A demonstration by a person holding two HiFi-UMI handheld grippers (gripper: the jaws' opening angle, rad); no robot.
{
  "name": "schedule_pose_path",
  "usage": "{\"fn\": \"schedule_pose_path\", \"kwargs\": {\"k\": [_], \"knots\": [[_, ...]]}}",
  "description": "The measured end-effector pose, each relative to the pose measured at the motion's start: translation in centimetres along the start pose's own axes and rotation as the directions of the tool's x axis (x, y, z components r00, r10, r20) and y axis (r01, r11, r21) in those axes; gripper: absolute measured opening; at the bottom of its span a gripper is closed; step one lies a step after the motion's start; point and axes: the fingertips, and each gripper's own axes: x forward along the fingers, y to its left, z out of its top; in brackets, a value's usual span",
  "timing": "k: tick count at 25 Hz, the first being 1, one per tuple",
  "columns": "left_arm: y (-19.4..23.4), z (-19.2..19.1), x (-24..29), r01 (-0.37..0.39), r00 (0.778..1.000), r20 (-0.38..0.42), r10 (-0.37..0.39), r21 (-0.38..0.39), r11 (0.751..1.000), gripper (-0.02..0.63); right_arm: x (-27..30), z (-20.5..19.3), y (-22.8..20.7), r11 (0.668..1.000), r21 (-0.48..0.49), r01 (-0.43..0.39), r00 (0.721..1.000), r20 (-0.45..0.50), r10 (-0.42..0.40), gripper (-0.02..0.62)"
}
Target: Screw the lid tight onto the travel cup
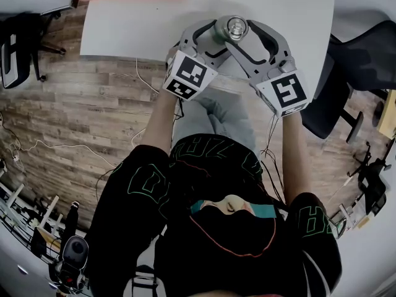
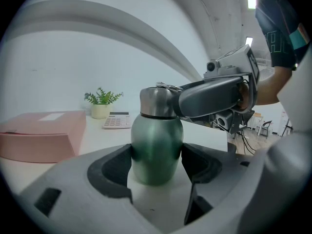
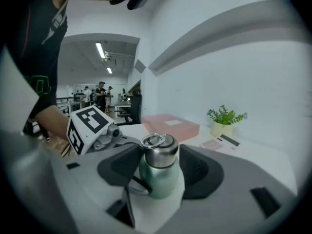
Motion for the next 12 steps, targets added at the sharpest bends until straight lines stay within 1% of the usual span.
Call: {"fn": "schedule_pose_path", "kwargs": {"k": [3, 6, 10, 12], "knots": [[-0.1, 0.0, -0.1, 0.000, 1.000, 0.000, 0.000, 0.001, 1.000, 0.331, -0.2, 0.0, -0.4, 0.993, -0.007, -0.116, 0.993, 0.012, 0.116, 0.267], [-0.2, 0.1, -0.1, 0.001, 1.000, -0.001, -0.001, 0.000, 1.000, 0.331, -0.5, 0.6, -0.5, 0.975, -0.046, -0.217, 0.976, 0.017, 0.218, 0.261], [-0.3, 0.3, -0.1, 0.003, 1.000, 0.000, -0.003, 0.002, 1.000, 0.331, -0.5, 1.1, -0.6, 0.951, -0.084, -0.298, 0.954, -0.005, 0.299, 0.260], [-0.3, 0.3, -0.1, 0.003, 1.000, 0.000, -0.003, 0.001, 1.000, 0.331, -0.4, 1.3, -0.3, 0.941, -0.092, -0.325, 0.945, -0.009, 0.326, 0.239]]}}
